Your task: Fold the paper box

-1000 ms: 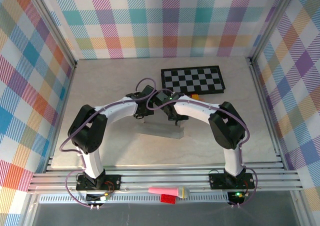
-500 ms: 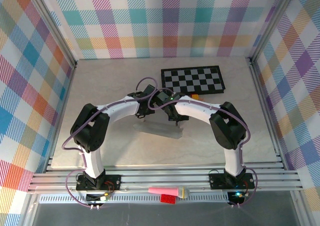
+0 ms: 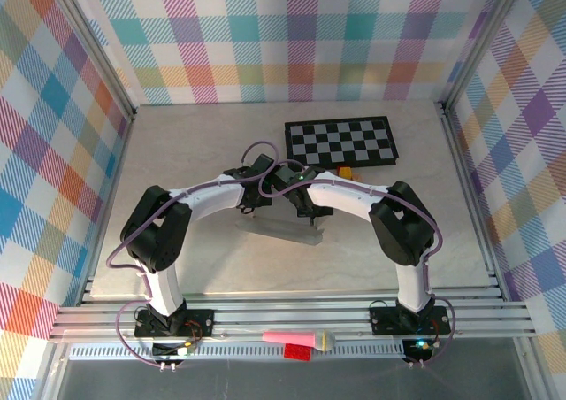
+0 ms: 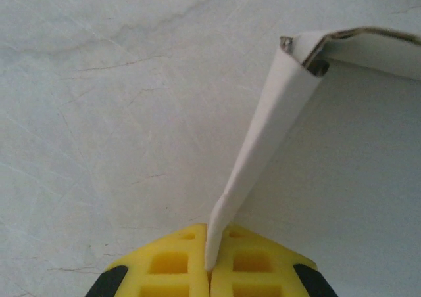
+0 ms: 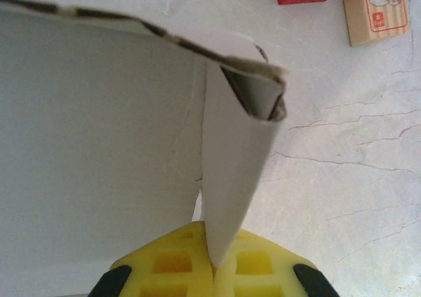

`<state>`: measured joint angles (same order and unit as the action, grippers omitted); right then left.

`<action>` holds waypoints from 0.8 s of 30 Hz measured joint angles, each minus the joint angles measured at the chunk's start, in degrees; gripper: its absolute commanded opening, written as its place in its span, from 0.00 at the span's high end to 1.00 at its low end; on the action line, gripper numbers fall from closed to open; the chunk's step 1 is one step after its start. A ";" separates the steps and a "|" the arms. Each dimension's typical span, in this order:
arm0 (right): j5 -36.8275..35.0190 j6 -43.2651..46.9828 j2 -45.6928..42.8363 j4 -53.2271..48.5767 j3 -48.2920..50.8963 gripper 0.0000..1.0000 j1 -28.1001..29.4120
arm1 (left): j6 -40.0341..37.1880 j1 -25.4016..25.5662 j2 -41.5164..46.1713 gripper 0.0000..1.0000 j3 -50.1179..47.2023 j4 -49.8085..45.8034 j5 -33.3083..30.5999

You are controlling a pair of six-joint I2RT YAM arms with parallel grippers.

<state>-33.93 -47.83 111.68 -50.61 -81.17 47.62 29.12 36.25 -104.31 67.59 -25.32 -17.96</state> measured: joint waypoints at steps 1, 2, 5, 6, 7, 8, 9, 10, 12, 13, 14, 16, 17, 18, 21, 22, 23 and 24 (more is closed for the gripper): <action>0.15 -0.02 -0.09 0.07 0.09 1.00 0.00 | 0.04 0.02 0.00 1.00 0.02 0.00 -0.15; 0.20 0.00 -0.11 0.07 0.13 1.00 -0.02 | 0.15 0.09 0.00 1.00 0.04 0.02 -0.17; 0.24 0.00 -0.13 0.09 0.17 1.00 -0.02 | 0.28 0.09 0.11 0.74 0.04 0.00 -0.15; 0.31 -0.02 -0.13 0.00 0.17 1.00 -0.02 | 0.76 0.11 0.17 0.67 0.04 -0.17 -0.92; 0.33 -0.02 -0.13 -0.13 0.17 1.00 -0.02 | 0.94 0.11 0.28 0.63 0.04 -0.42 -1.57; 0.35 -0.11 -0.15 -0.26 0.17 1.00 0.00 | 1.49 0.17 0.46 0.60 -0.04 -0.66 -2.34; 0.37 -0.20 -0.20 -0.44 0.17 1.00 0.00 | 1.70 0.20 0.72 0.58 -0.20 -0.96 -2.75; 0.39 -0.22 -0.22 -0.52 0.17 1.00 -0.02 | 1.60 0.24 1.18 0.56 -0.37 -1.40 -2.86; 0.68 -0.24 -0.22 -0.66 0.17 1.00 -0.33 | 1.44 0.42 3.10 0.51 -1.09 -2.51 -2.71; 0.76 -0.26 -0.22 -0.57 0.17 1.00 -0.50 | 1.29 0.55 4.50 0.51 -1.55 -2.86 -2.64; 0.83 -0.22 -0.31 -0.52 0.20 1.00 -0.66 | 1.18 0.57 6.05 0.51 -2.16 -3.17 -2.49; 1.07 -0.17 -0.39 -0.39 0.17 1.00 -0.76 | 1.01 0.96 9.25 0.50 -3.19 -3.23 -2.47; 1.14 -0.17 -0.33 -0.11 0.17 1.00 -0.92 | 0.92 1.88 11.02 0.50 -3.50 -3.34 -2.01; 1.29 -0.15 -0.31 0.07 0.17 1.00 -1.09 | 0.72 2.93 12.63 0.50 -3.61 -3.37 -1.09; 1.68 -0.17 -0.28 0.20 0.17 1.00 -1.46 | 0.20 4.13 15.80 0.53 -3.63 -2.97 1.60; 1.75 -0.17 -0.28 0.17 0.17 1.00 -1.57 | 0.11 4.11 16.61 0.54 -3.63 -3.04 2.12; 1.88 -0.17 -0.20 0.11 0.15 1.00 -1.77 | 0.02 4.11 17.35 0.54 -3.63 -3.06 2.49; 1.95 -0.20 -0.07 0.04 0.11 1.00 -1.90 | 0.00 4.11 18.03 0.54 -3.65 -3.10 2.91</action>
<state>-31.99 -48.03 111.61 -50.57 -81.06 45.71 29.12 40.36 -86.28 63.94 -28.42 -15.05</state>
